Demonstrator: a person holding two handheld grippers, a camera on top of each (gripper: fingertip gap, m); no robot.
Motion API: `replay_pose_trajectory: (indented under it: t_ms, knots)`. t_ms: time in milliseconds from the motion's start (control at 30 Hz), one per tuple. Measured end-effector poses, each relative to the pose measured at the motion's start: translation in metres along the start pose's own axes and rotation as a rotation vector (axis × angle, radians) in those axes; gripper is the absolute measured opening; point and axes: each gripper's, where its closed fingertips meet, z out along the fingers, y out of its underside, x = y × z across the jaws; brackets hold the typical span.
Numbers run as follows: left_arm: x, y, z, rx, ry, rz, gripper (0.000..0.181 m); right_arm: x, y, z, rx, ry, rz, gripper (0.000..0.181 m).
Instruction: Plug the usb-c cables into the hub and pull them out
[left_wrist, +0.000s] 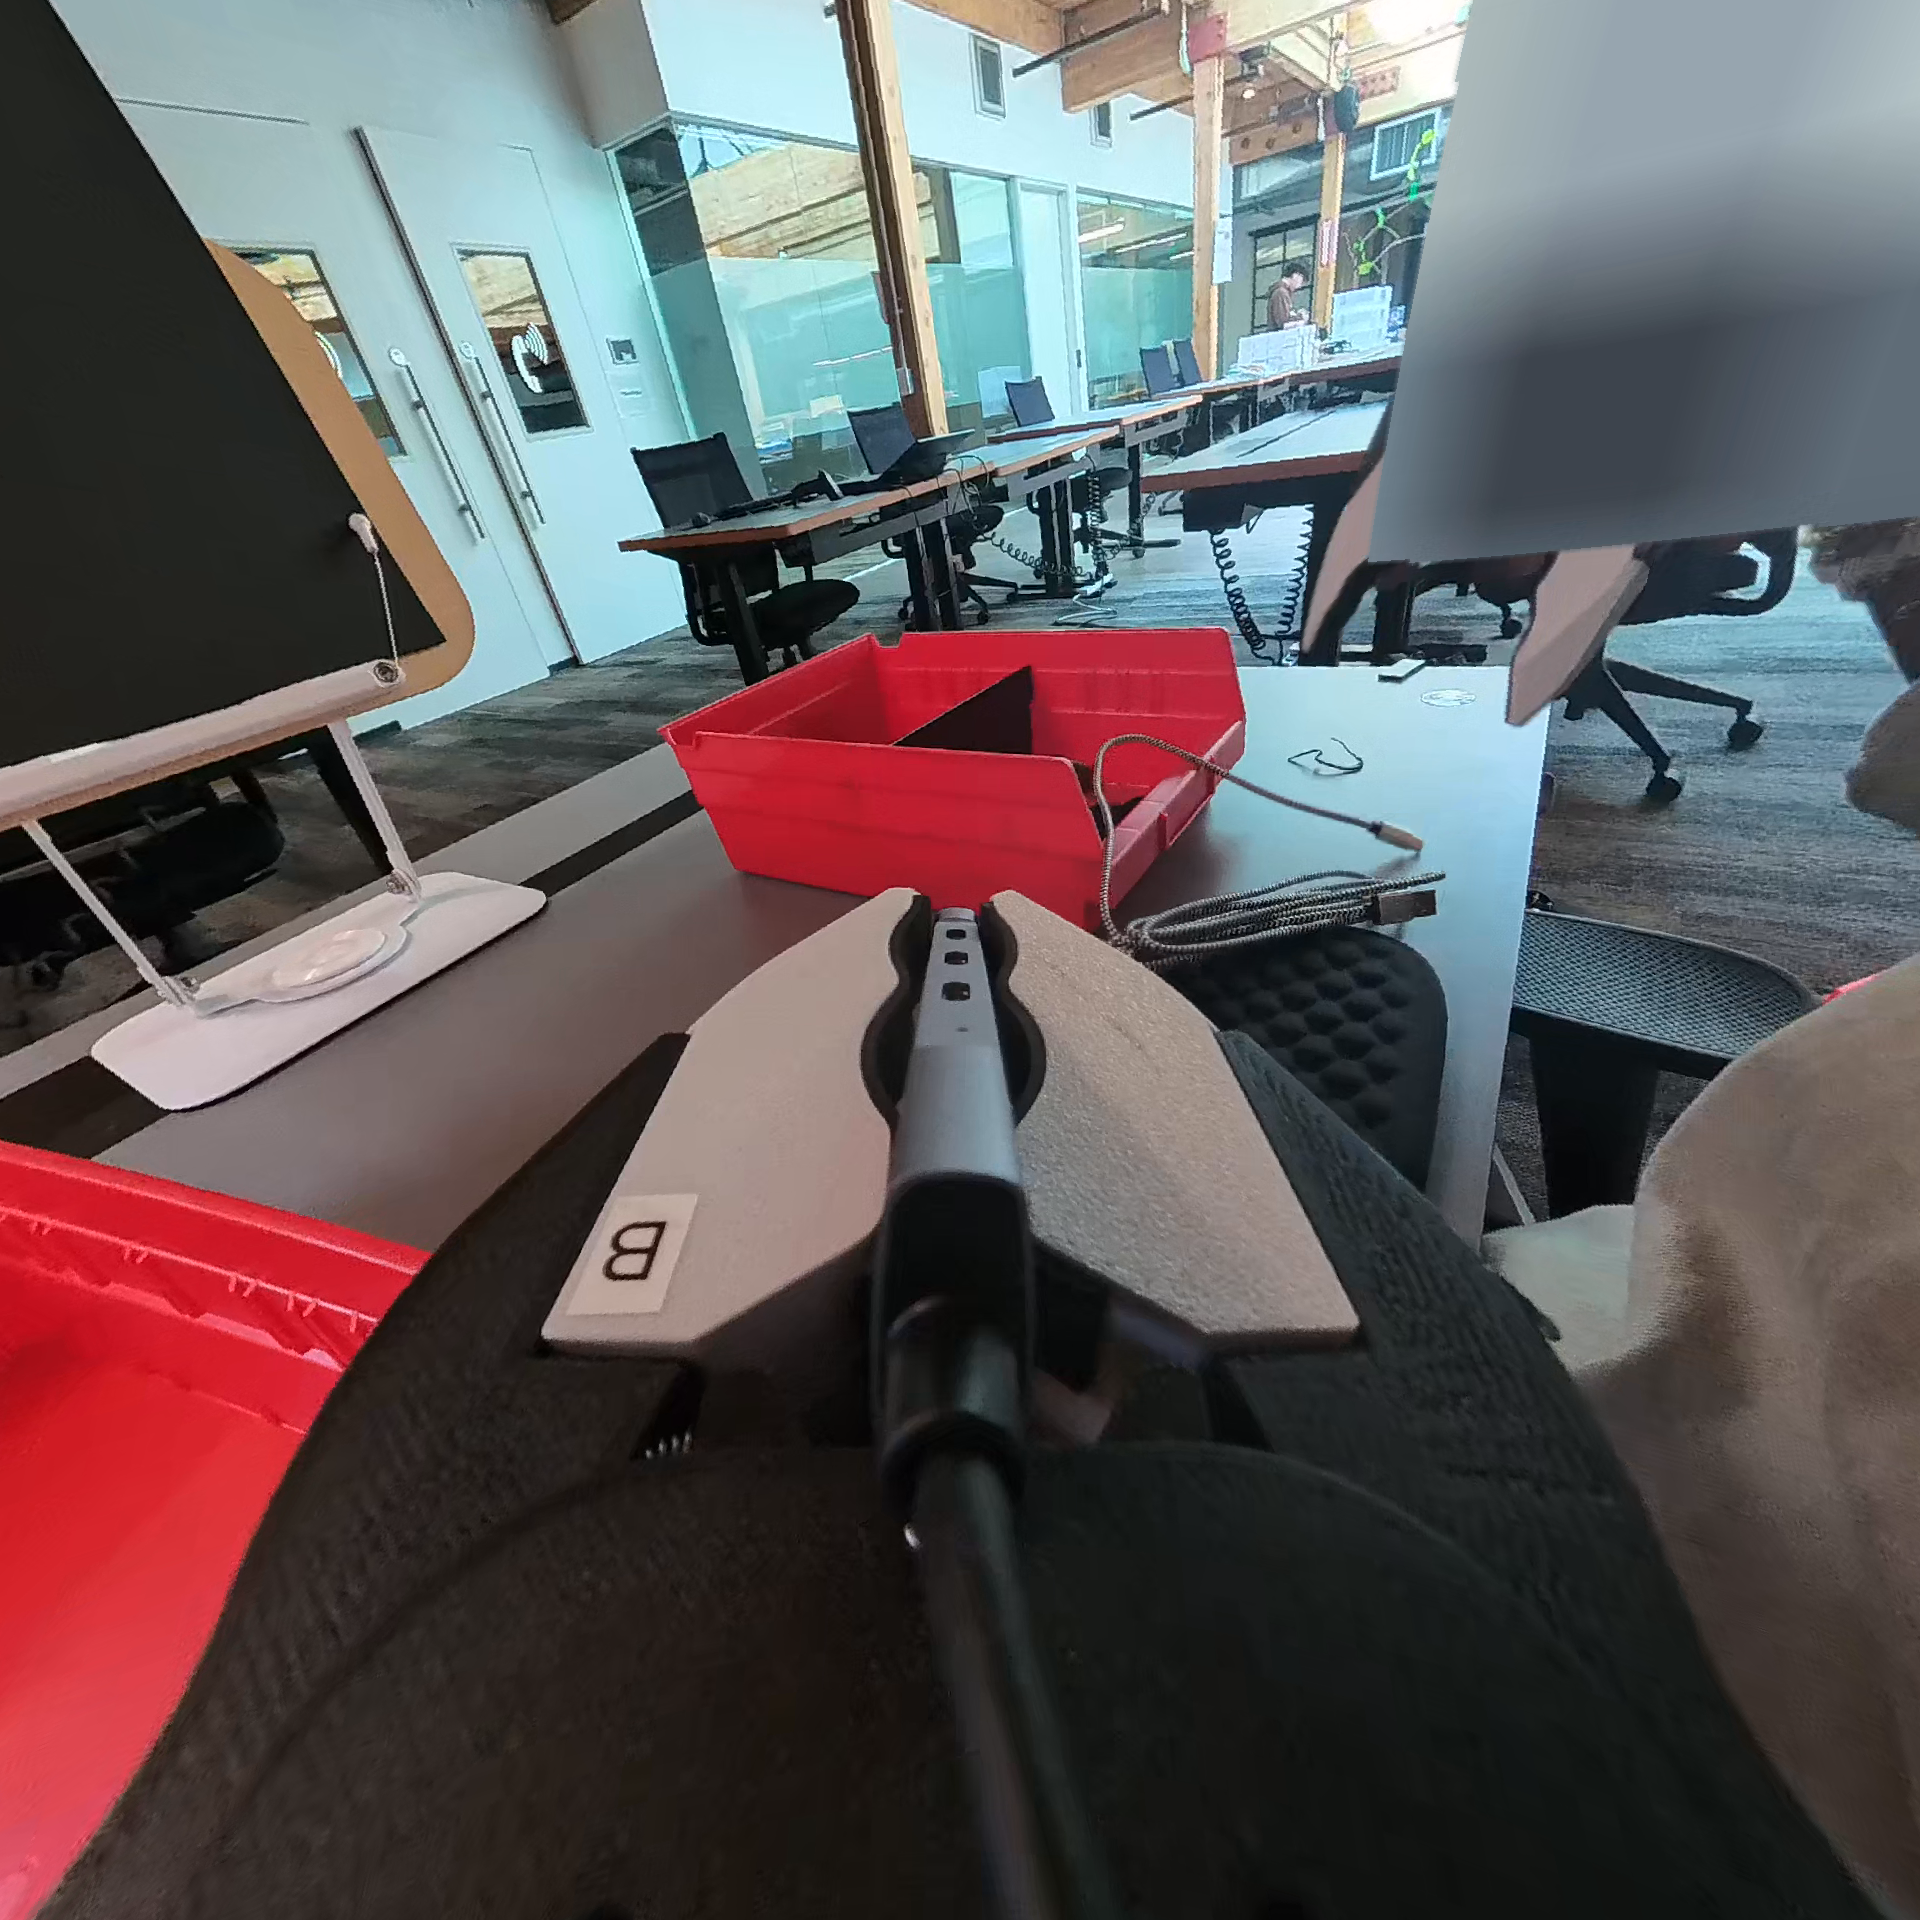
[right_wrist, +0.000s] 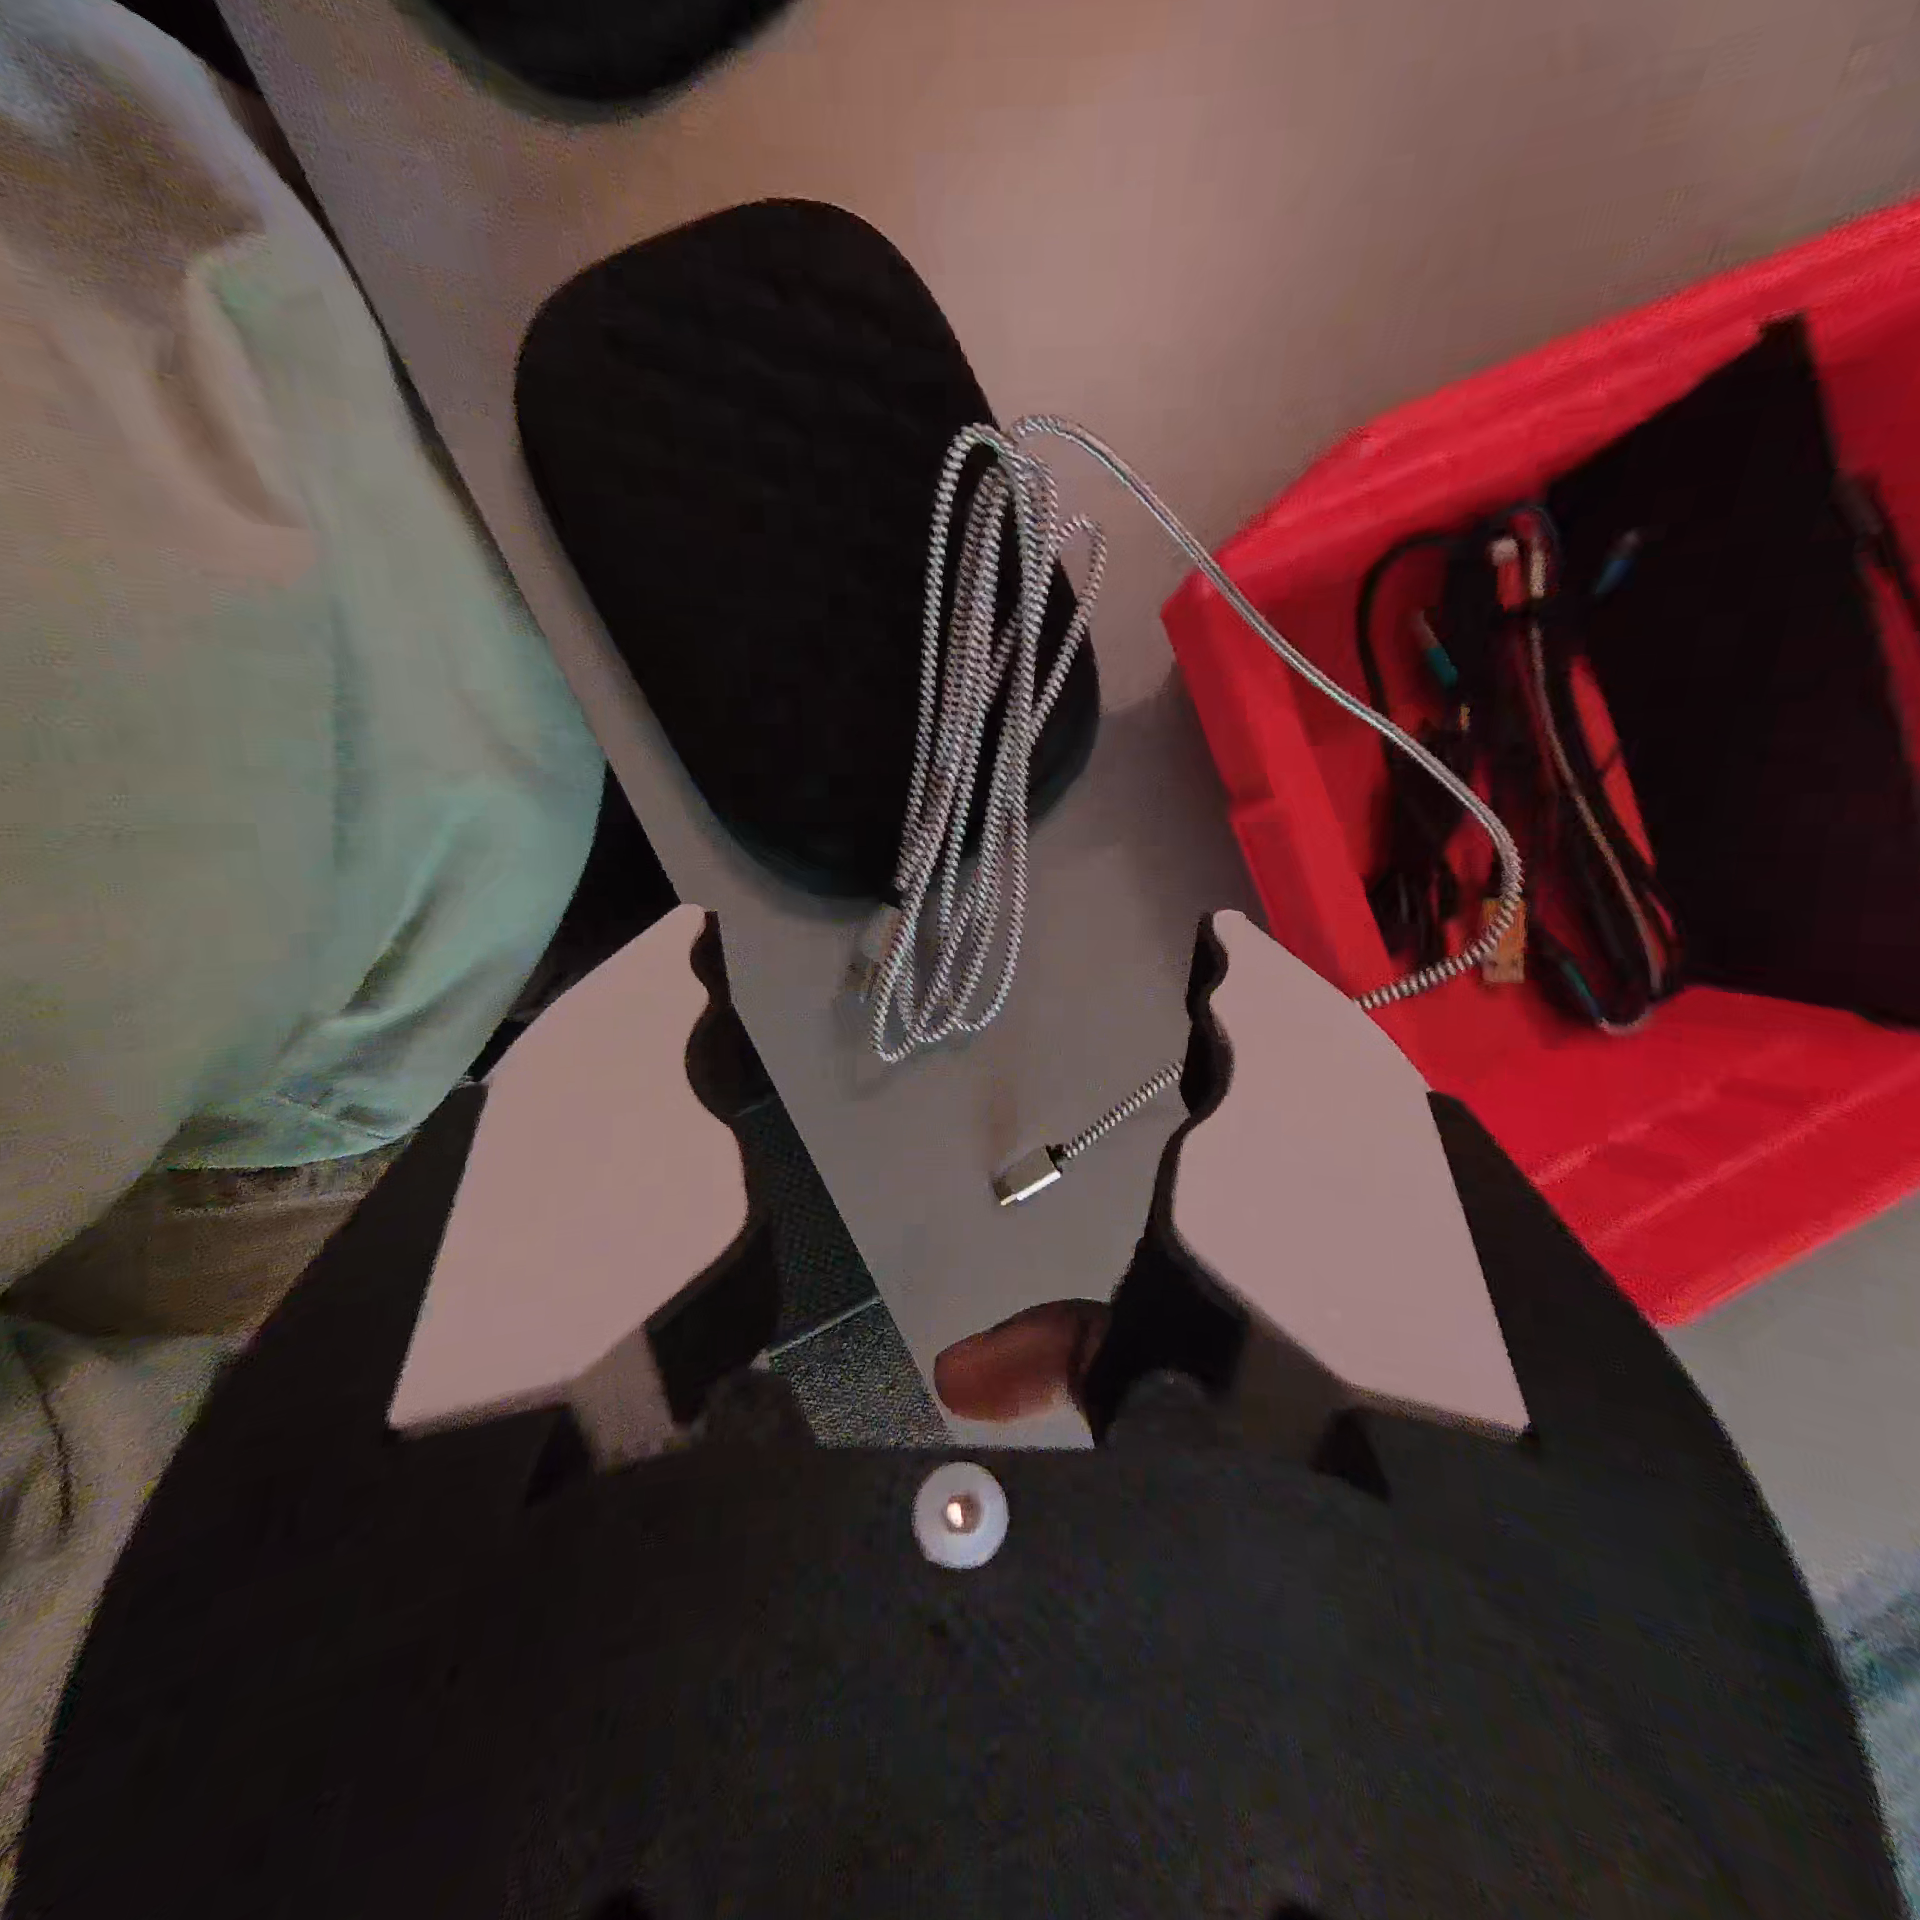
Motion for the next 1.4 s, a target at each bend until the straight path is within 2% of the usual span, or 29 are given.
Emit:
replay_pose_trajectory:
  t_ms: [67, 167, 267, 333, 367, 400, 467, 533, 633, 800, 900, 967, 1033, 1233, 1333, 1400]
  knots:
    - [0.0, 0.0, 0.001, 0.002, 0.004, -0.003, 0.008, -0.012, -0.005, 0.023, -0.048, -0.067, -0.03, 0.092]
    - [0.0, 0.002, 0.0, 0.005, 0.008, -0.014, 0.008, -0.009, 0.004, 0.07, -0.179, -0.07, -0.036, 0.094]
    - [-0.002, 0.002, -0.002, 0.004, -0.003, -0.008, 0.008, -0.001, 0.005, 0.102, -0.205, -0.066, -0.01, 0.088]
    - [-0.004, 0.001, -0.003, 0.01, -0.006, -0.008, 0.008, -0.01, 0.005, 0.11, -0.2, -0.14, -0.023, 0.071]
    - [-0.004, 0.0, -0.004, 0.012, -0.008, -0.008, 0.008, -0.011, 0.002, 0.108, -0.174, -0.151, -0.045, 0.056]
    - [-0.005, 0.0, -0.004, 0.013, -0.009, -0.008, 0.008, -0.007, -0.003, 0.105, -0.122, -0.112, -0.08, 0.017]
    - [-0.005, 0.002, -0.004, 0.014, -0.006, -0.011, 0.008, -0.002, -0.009, 0.099, -0.054, -0.048, -0.173, 0.008]
    - [-0.005, 0.003, -0.003, 0.014, -0.003, -0.014, 0.008, 0.001, -0.014, 0.09, -0.009, 0.023, -0.28, 0.007]
    - [-0.004, 0.003, -0.004, 0.016, -0.005, -0.007, 0.008, 0.004, -0.039, 0.061, 0.153, 0.137, -0.401, 0.007]
    - [-0.004, 0.0, -0.005, 0.027, -0.008, 0.004, 0.008, 0.031, -0.084, -0.021, 0.423, 0.47, -0.492, 0.006]
    - [-0.004, -0.001, -0.005, 0.032, -0.007, 0.002, 0.008, 0.05, -0.104, -0.073, 0.568, 0.645, -0.478, 0.006]
    - [-0.003, -0.001, -0.005, 0.033, -0.006, 0.006, 0.008, 0.066, -0.111, -0.101, 0.629, 0.752, -0.474, 0.006]
    - [-0.002, -0.001, -0.005, 0.032, -0.006, 0.017, 0.008, 0.081, -0.11, -0.117, 0.636, 0.813, -0.47, 0.006]
    - [-0.006, -0.001, -0.006, 0.035, -0.018, 0.013, 0.008, 0.113, -0.088, -0.122, 0.55, 0.861, -0.51, 0.007]
    - [-0.006, 0.001, -0.006, 0.033, -0.015, 0.008, 0.008, 0.119, -0.079, -0.097, 0.486, 0.78, -0.566, 0.007]
    - [-0.005, 0.0, -0.005, 0.029, -0.017, 0.017, 0.008, 0.124, -0.068, -0.069, 0.369, 0.706, -0.587, 0.007]
